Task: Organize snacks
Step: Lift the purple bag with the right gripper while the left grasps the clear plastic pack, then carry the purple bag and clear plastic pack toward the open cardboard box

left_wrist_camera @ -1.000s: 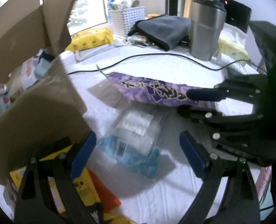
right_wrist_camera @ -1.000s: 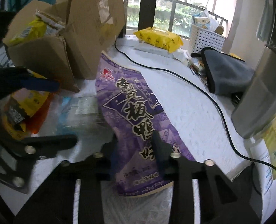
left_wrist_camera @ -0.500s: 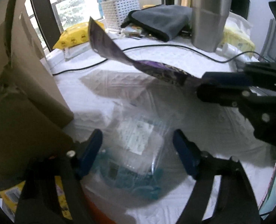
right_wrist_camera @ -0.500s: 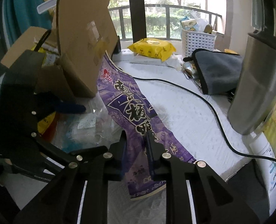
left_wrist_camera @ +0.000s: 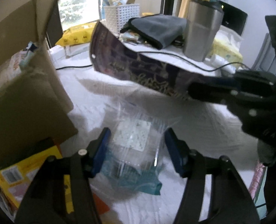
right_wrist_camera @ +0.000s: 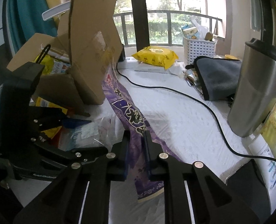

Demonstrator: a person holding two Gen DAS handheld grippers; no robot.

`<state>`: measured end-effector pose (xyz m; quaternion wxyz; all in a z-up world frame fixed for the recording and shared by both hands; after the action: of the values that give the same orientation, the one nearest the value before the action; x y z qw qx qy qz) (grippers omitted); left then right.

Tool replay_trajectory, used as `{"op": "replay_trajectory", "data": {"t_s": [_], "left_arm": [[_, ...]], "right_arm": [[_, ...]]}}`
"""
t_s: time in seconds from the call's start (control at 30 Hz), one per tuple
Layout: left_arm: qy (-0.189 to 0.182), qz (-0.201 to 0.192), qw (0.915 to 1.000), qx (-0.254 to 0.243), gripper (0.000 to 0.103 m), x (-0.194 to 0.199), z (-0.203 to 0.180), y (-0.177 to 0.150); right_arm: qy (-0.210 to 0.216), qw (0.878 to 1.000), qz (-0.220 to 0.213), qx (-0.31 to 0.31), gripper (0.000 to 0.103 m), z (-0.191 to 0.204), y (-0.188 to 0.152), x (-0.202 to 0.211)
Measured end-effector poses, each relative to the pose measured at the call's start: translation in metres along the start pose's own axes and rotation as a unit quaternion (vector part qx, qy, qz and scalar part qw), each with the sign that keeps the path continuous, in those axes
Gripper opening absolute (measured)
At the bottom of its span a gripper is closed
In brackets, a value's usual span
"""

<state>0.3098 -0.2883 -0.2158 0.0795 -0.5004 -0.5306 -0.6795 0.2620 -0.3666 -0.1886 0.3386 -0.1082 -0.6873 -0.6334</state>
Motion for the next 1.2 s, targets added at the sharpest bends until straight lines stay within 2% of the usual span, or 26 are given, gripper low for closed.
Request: {"op": "replay_trajectory", "data": {"t_s": [0.43,0.47,0.63,0.83,1.2], "left_arm": [[-0.011,-0.037,0.9992,0.010,0.060,0.052,0.003,-0.007],[-0.013,-0.039,0.9991,0.012,0.060,0.054,0.004,-0.009],[-0.018,-0.045,0.9987,0.017,0.060,0.068,0.009,-0.018],[-0.018,-0.060,0.9977,0.024,0.060,0.088,0.015,-0.023],[-0.002,-0.098,0.9943,0.042,0.060,0.138,0.036,-0.027]], "right_arm": [[-0.014,0.999,-0.006,0.028,0.005,0.034,0.000,0.028],[-0.015,0.999,-0.004,0.029,0.001,0.037,-0.001,0.029],[-0.020,0.999,-0.005,0.030,0.001,0.047,-0.003,0.037],[-0.007,1.000,-0.013,0.024,0.001,0.059,0.000,0.053],[0.001,0.998,-0.034,0.056,0.001,0.100,0.013,0.089]]}}
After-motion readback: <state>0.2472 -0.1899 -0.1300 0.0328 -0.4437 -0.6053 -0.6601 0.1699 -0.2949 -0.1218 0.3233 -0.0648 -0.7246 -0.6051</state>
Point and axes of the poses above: each gripper's, at about its wrist camera, not at the fingertips, and x roughly against the way its jaws point, z to its left, y to its top, the point moved 7 cm from there along -x, roughly the way its jaws point, and after that the axes turned 1 degree about x, right-handed, at the moved point
